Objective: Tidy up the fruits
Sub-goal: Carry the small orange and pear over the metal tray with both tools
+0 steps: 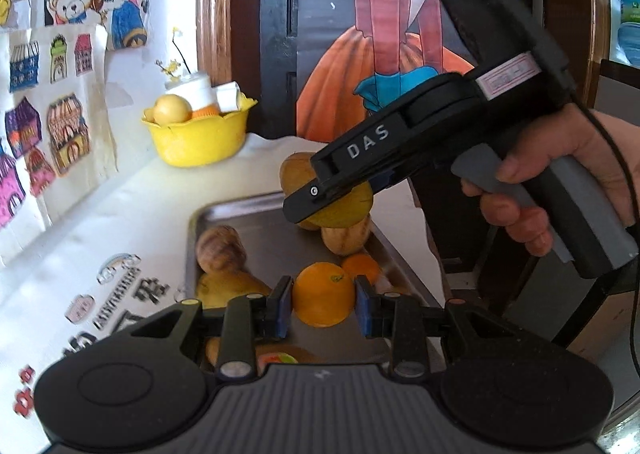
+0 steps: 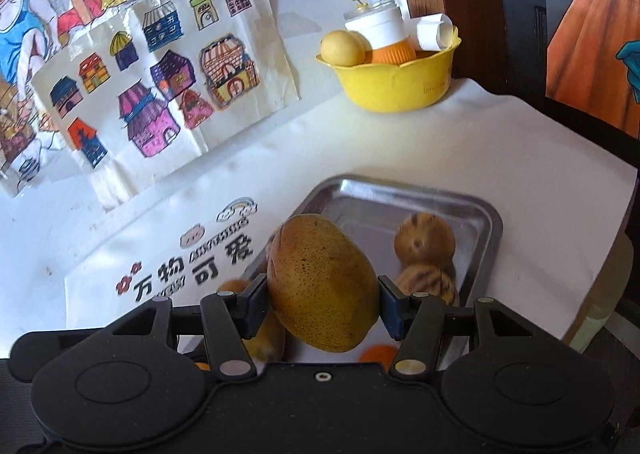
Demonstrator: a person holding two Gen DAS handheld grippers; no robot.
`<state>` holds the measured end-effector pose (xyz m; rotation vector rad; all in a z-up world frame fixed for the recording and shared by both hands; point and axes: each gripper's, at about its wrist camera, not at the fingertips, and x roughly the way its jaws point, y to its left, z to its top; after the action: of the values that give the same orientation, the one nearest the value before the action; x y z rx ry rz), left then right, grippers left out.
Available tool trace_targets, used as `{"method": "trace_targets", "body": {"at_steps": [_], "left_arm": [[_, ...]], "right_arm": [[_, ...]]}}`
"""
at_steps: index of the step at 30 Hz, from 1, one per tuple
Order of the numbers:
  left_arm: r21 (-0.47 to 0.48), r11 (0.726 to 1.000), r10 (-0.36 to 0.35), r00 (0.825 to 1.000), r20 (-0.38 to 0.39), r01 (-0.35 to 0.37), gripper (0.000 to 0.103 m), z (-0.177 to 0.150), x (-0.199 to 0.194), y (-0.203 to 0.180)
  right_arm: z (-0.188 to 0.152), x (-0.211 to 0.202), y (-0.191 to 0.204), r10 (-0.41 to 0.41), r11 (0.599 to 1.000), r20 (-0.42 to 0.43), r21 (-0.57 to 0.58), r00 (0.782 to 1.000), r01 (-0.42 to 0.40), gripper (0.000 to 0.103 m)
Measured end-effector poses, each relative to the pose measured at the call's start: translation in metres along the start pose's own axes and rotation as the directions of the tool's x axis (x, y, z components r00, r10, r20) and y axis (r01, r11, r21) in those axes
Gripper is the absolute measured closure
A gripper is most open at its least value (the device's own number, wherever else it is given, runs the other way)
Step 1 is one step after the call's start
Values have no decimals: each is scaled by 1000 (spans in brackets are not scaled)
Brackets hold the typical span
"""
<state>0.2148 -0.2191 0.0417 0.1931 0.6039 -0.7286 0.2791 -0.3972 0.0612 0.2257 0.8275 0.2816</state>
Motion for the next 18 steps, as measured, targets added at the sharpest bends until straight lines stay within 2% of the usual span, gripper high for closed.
{"method": "trace_targets", "body": {"at_steps": [8,12,18], "left_arm": [[23,1000,-19,999,-36,20,68,-18,11,-20],[37,999,-5,999,-52,7,68,-22,17,-25],[20,1000,1,997,-75,1,68,-27,27,-21]], "right_arm": [[-12,7,-2,9,1000,-21,-1,1000,-9,45],[-14,16,-1,16,1000,-33,1,999,-16,45],[-18,27,-1,17,1000,-54,5,998,-17,45]]}}
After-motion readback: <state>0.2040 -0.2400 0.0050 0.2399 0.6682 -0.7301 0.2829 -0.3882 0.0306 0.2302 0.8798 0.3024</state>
